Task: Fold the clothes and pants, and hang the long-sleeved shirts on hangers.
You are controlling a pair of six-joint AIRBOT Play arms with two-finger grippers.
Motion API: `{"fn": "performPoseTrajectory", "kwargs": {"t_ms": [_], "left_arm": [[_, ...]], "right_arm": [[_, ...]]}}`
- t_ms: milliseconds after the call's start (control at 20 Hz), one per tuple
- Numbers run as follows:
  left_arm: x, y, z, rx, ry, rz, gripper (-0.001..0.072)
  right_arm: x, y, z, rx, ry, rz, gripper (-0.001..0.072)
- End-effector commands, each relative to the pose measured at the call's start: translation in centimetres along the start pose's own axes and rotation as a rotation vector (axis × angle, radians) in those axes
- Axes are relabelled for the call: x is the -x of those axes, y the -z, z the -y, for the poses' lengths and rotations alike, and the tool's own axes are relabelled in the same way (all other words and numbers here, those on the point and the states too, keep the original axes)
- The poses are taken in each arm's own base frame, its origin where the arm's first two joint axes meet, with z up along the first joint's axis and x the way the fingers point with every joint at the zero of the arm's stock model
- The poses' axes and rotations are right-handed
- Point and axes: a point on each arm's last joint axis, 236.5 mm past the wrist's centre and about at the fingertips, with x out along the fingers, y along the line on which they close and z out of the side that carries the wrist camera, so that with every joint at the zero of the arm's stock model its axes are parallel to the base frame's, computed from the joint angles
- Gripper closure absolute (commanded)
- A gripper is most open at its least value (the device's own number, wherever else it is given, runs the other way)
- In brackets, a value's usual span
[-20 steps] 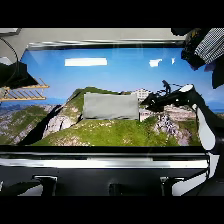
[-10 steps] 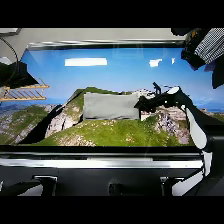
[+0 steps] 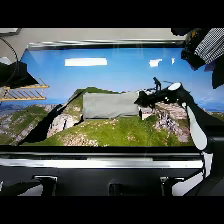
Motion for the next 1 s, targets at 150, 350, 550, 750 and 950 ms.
{"fn": "performPoseTrajectory", "kwargs": {"t_ms": [150, 350, 550, 750, 950], "left_arm": [[0.0, 0.0, 0.0, 0.0, 0.0, 0.001, 0.0689], [0.0, 0.0, 0.0, 0.0, 0.0, 0.0, 0.0689], [0.0, 0.0, 0.0, -0.011, 0.0, 0.001, 0.069], [0.0, 0.1, 0.0, -0.011, -0.001, -0.004, 0.0689], [0.0, 0.1, 0.0, -0.011, -0.001, -0.003, 0.0689]], "right_arm": [[6.3, -6.5, -4.5, 0.037, 0.092, 0.174, 0.068], [11.1, -10.2, -5.8, 0.029, 0.134, 0.317, 0.068], [18.1, -13.7, -3.7, -0.06, 0.126, 0.467, 0.0681], [25.4, -15.7, 1.2, -0.178, 0.139, 0.603, 0.068], [32.2, -16.0, 7.6, -0.301, 0.173, 0.717, 0.068]]}}
